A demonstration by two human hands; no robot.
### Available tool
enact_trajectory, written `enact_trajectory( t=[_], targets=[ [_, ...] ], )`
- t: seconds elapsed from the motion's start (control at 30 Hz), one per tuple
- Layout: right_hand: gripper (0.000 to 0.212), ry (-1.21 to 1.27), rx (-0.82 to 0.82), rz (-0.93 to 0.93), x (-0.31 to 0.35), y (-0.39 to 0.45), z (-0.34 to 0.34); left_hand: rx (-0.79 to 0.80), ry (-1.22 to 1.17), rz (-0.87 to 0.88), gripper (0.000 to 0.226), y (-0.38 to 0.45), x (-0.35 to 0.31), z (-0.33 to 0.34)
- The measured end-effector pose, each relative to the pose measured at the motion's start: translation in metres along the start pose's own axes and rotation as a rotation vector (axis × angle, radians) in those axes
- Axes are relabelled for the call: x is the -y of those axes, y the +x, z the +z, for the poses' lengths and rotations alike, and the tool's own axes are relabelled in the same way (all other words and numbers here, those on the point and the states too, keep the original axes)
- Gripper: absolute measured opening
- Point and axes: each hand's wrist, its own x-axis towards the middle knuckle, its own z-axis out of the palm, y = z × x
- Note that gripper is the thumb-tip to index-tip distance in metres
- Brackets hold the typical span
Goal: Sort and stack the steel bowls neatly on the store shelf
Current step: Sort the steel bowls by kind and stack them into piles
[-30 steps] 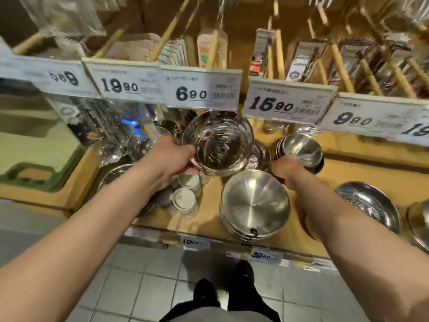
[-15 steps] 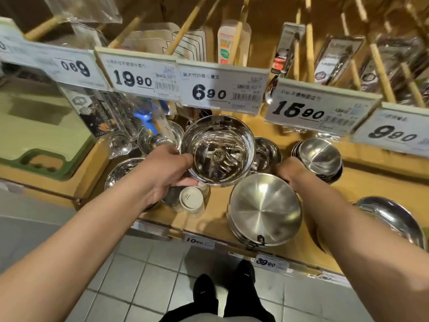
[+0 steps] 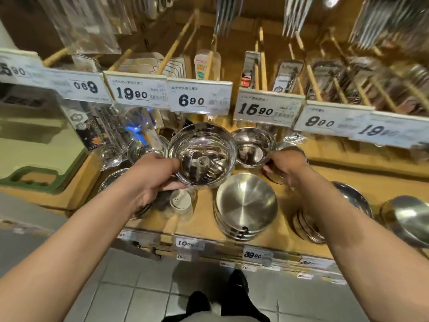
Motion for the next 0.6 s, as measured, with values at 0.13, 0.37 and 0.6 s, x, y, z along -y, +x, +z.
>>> enact_trajectory(
  t=[0.13, 0.37, 0.6],
  targets=[
    [0.016, -0.052, -0.055, -0.109, 0.006, -0.031, -0.018, 0.06, 0.03, 0.023, 0.023, -0.011, 0.002, 0.001],
    [0.015, -0.136, -0.153, -0.248, 0.006, -0.099, -0.06, 0.202, 0.089, 0.018, 0.009, -0.027, -0.001, -0.015],
    [0.023, -0.108, -0.229, -0.256, -0.021, -0.151, -0.097, 0.321, 0.186, -0.001, 0.022, -0.047, -0.002, 0.0]
  ],
)
